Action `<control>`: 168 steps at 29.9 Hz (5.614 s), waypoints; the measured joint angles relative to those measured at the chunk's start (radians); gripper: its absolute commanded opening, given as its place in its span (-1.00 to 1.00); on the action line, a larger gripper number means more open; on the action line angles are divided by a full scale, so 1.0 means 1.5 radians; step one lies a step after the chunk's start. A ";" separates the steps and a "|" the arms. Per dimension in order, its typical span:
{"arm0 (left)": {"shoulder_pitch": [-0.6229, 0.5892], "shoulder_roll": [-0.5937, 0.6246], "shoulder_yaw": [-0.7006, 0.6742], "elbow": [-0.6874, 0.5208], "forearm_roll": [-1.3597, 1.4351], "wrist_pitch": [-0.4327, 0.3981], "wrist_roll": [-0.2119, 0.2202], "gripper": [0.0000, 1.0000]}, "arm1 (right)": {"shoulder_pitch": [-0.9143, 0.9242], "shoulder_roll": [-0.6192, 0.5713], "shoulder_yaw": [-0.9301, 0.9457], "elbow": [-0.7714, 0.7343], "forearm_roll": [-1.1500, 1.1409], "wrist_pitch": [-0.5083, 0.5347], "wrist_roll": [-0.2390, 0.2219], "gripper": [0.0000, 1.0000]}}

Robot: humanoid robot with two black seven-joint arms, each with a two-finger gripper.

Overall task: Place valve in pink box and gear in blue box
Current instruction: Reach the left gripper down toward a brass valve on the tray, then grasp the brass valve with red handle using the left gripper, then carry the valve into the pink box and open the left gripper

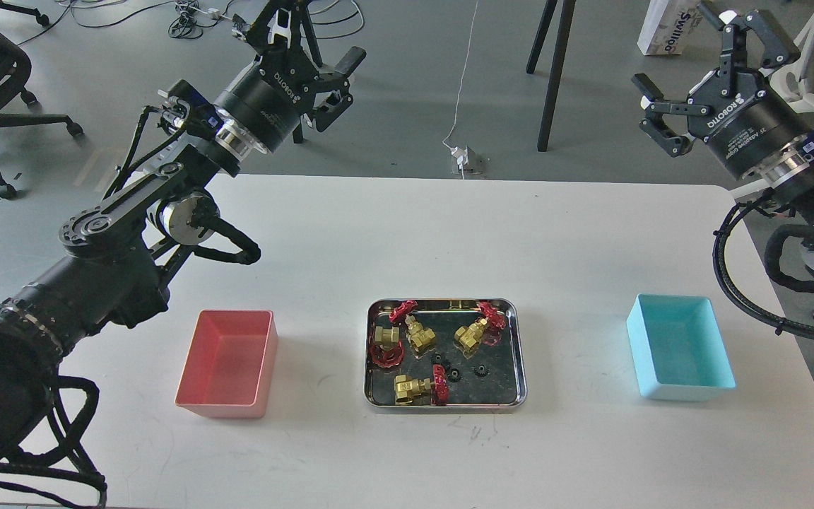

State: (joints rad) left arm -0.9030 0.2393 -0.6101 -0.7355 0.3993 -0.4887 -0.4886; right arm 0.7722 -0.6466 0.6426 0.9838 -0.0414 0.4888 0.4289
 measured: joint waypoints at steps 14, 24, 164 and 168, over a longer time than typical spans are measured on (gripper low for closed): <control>0.052 0.039 -0.123 -0.027 -0.126 0.000 0.000 1.00 | 0.069 -0.024 0.067 -0.001 0.173 -0.057 0.001 0.99; 0.111 0.085 -0.178 -0.272 -0.041 0.000 0.000 1.00 | 0.077 -0.055 0.087 0.004 0.220 -0.114 0.002 0.99; -0.393 0.361 1.252 -0.465 0.496 0.652 0.000 -0.78 | 0.199 -0.074 0.004 -0.009 0.216 -0.255 -0.148 0.99; -0.353 0.355 1.218 -0.446 0.495 0.652 0.000 -0.78 | 0.192 -0.079 0.004 -0.009 0.216 -0.255 -0.148 0.99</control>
State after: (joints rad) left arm -1.4326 0.7712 1.2166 -1.4047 1.1418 0.4887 -0.4886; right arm 1.0594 -0.7651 0.6487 0.9702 0.2826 0.1064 0.2069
